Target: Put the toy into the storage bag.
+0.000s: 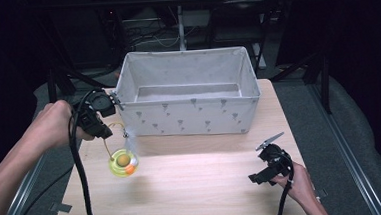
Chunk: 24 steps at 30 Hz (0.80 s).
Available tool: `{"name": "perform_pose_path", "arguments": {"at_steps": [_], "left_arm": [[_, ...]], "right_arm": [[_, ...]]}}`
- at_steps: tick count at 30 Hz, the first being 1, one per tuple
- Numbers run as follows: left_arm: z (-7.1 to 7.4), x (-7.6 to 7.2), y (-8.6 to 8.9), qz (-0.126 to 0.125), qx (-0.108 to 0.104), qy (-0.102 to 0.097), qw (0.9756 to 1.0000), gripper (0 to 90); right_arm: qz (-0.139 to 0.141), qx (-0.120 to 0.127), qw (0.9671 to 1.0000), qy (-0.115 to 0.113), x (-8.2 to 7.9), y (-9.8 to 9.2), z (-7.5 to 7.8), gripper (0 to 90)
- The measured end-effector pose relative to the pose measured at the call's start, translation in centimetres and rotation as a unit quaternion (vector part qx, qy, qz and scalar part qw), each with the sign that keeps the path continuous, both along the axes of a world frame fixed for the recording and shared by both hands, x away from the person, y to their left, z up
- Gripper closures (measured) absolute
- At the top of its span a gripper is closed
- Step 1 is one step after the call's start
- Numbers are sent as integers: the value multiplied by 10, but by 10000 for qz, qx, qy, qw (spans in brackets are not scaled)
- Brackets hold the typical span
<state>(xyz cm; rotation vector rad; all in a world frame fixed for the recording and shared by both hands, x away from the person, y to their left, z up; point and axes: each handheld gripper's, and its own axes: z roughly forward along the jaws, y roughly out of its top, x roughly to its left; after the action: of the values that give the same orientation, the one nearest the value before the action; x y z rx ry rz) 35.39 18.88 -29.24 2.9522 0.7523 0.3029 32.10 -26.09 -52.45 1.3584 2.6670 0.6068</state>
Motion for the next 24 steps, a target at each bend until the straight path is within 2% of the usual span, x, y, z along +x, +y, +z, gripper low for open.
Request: {"name": "perform_pose_path", "arguments": {"at_steps": [2, 5, 8, 16, 17, 24], "left_arm": [[2, 5, 1, 31, -52, 52, 10000, 882], [3, 9, 4, 105, -62, 50, 9999, 882], [3, 11, 5, 109, -57, 41, 9999, 881], [8, 19, 8, 171, -59, 13, 9998, 882], [11, 22, 8, 221, -48, 1, 9997, 882], [21, 30, 8, 258, -99, -57, 9996, 882]], "right_arm": [[16, -64, 10000, -13, 0, 0, 0, 27], [11, 43, 10000, -23, -2, 1, 0, 28], [36, -23, 10000, -48, -2, 1, 1, 27], [1, 47, 10000, -37, -2, 1, 1, 28], [32, -48, 10000, -37, -1, -1, 1, 28], [10, -13, 10000, -32, -2, -1, 1, 28]]}}
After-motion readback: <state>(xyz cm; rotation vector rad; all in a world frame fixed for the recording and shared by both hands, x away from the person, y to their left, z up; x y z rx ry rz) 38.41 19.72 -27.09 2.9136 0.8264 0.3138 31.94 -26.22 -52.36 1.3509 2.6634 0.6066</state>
